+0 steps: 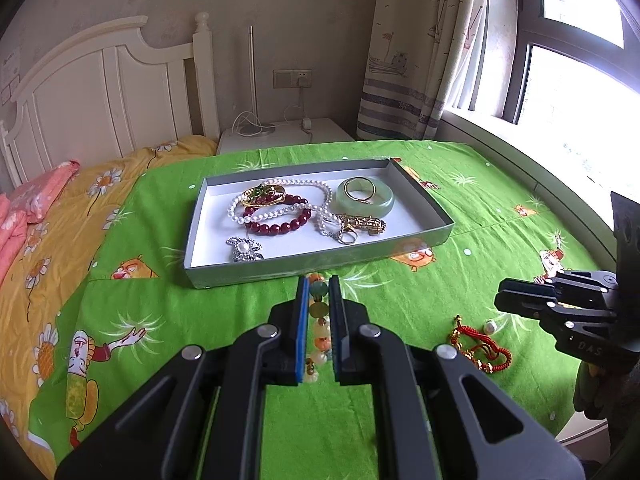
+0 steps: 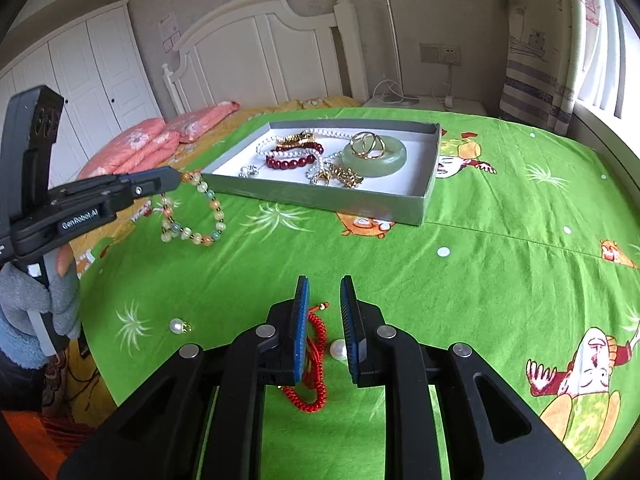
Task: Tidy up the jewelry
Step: 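Carry both bracelets over the white box and open both tools to drop them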
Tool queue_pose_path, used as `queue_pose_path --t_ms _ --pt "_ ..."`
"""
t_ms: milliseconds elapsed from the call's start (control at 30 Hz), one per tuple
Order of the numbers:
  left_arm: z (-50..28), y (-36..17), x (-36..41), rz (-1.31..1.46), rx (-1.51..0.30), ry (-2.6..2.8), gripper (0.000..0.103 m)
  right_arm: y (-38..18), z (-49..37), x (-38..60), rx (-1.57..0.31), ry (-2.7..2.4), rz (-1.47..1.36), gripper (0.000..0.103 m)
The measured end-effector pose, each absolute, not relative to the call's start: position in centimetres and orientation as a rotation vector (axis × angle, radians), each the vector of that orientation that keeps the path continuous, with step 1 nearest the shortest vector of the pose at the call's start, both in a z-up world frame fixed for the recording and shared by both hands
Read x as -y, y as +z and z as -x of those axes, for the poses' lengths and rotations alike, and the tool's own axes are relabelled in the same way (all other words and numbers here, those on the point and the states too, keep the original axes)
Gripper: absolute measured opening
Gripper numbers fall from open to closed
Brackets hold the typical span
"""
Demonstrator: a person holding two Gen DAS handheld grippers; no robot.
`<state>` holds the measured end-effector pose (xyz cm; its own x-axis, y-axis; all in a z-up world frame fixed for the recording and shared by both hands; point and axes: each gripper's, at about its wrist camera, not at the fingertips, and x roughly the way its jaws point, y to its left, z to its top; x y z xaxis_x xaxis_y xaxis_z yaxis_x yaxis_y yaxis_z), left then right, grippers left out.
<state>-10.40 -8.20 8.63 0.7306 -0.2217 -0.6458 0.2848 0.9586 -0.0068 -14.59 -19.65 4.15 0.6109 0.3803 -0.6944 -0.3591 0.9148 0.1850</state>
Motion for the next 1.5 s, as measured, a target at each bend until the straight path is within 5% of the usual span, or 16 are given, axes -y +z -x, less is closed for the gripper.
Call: queue_pose_path --t_ms 400,467,533,1100,1500 --pt "11.3 9.9 8.1 -0.098 -0.667 -0.302 0.009 1.0 14.3 17.7 -0.920 0.518 0.188 0.018" --pt "11.4 9.9 8.2 -0.098 -0.667 -0.305 0.009 1.1 14.8 16.9 -0.894 0.517 0.251 0.005" --pt "11.4 10.0 8.2 -0.102 -0.665 -0.307 0.009 1.2 15.7 15.8 -0.863 0.521 0.314 0.005" --pt "10.2 13.1 9.5 -0.170 -0.609 -0.321 0.009 10.6 14.0 16.2 -0.628 0.472 0.260 0.005" --pt "3.8 14.4 12.2 -0.223 -0.628 -0.326 0.009 11.6 7.4 15.4 -0.628 0.412 0.274 0.005"
